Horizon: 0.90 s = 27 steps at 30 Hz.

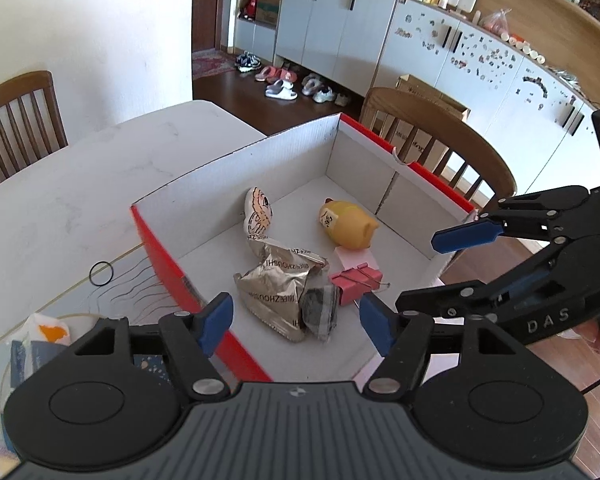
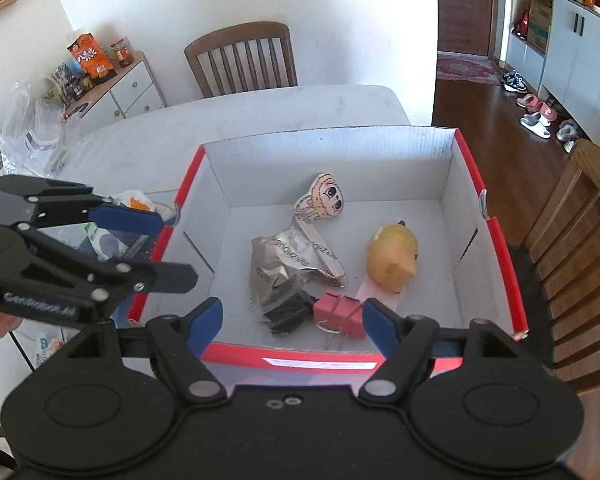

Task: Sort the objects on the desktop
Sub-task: 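Withdraw both tools from the box back toward the table pile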

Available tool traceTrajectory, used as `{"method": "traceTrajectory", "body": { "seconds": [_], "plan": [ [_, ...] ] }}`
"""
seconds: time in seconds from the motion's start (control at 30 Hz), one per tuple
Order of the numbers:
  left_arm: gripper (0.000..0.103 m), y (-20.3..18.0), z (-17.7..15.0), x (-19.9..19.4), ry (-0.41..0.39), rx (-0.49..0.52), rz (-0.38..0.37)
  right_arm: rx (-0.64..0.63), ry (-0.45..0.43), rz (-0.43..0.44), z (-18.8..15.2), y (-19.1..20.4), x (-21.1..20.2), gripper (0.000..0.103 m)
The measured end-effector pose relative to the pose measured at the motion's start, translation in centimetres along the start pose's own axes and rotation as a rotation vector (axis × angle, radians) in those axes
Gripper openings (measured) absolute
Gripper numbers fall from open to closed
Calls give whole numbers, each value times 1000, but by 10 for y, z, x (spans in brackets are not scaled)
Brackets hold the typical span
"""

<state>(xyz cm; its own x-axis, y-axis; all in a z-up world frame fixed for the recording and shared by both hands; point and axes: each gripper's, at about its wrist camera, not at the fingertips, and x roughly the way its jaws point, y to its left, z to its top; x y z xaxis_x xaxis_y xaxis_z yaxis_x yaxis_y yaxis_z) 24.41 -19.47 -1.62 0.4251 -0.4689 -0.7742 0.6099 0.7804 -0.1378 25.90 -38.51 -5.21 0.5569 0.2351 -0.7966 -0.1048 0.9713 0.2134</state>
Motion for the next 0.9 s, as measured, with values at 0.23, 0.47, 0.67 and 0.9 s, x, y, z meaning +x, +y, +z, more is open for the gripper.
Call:
{"method": "traceTrajectory", "body": {
  "seconds": [0.23,0.47,0.67,0.9],
  "plan": [
    [69,14,-26,-30,-36,1,-10,17,-17,-5,-8,26,-4,82],
    [78,33,-57,-56,-46,-18,-28,15,-25,-7,-16,61,-4,88],
    [85,53,-85,-75,-52,-37,-20,20,-36,-14,-20,88,-2,90],
    [103,80,-123,-99,-60,-57,-3,6,-65,-13,-24,128,2,91]
  ]
}}
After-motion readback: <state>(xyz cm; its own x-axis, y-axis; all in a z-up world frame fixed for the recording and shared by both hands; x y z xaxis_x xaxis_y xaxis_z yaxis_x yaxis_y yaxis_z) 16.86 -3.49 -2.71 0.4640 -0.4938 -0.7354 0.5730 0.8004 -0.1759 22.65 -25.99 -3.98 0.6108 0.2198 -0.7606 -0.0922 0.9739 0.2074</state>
